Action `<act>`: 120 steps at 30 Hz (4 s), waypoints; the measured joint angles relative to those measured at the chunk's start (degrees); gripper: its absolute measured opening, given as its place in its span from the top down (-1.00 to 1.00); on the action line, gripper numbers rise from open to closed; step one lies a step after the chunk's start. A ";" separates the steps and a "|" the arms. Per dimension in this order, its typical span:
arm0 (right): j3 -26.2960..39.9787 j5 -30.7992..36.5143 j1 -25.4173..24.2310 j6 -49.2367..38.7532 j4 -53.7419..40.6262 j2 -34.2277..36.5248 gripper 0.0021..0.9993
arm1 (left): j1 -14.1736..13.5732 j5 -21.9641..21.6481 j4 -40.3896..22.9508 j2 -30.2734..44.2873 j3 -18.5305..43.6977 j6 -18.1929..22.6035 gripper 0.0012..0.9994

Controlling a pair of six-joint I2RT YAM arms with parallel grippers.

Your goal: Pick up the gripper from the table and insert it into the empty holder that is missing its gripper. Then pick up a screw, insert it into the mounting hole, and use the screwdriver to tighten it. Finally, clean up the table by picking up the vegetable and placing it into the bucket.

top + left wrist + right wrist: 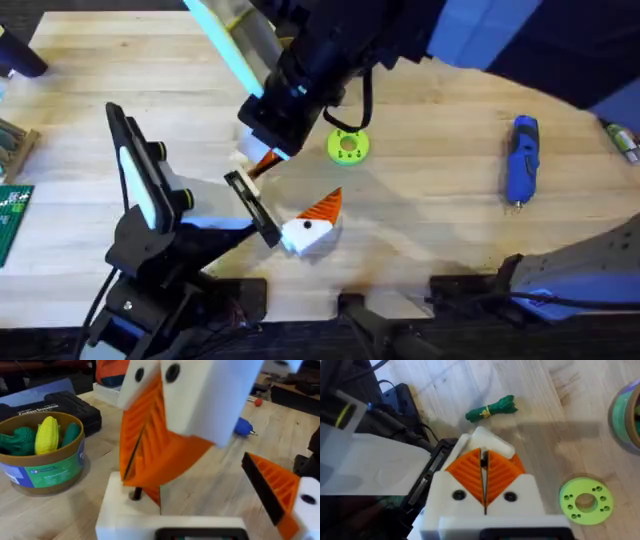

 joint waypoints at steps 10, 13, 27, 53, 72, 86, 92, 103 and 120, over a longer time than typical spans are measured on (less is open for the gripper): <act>0.00 1.46 0.67 -0.20 0.47 0.00 0.99 | 0.00 -0.07 0.00 0.00 0.00 -0.04 -0.97; 0.00 2.05 1.03 -0.22 0.57 0.00 0.99 | 0.00 -0.08 0.00 0.01 0.00 -0.12 -0.97; 0.04 5.21 2.66 -1.25 0.76 0.33 0.99 | 0.00 0.04 0.04 -0.01 0.00 0.42 -0.97; 0.04 2.49 -8.75 2.45 -10.18 -7.32 -0.99 | 0.00 0.03 0.04 -0.01 0.00 0.66 -0.97; -32.41 -19.60 -27.44 0.81 -8.15 -38.55 -0.99 | 0.00 0.04 0.09 -0.01 0.00 0.68 -0.97; -37.09 -30.06 -28.88 -4.48 -9.29 -41.57 -0.99 | 0.00 -0.07 0.11 -0.01 0.00 1.06 0.97; -37.11 -30.49 -28.88 -4.68 -8.26 -40.73 -0.99 | 0.00 -0.07 0.11 -0.01 0.00 1.05 0.97; -37.11 -15.88 -34.75 1.61 -5.79 -37.71 -0.99 | 0.00 -0.07 0.11 -0.01 0.00 1.05 0.97; -37.13 13.07 -66.34 -0.84 -1.62 -30.38 -0.98 | 0.00 -1.18 0.11 -0.01 0.00 1.05 0.97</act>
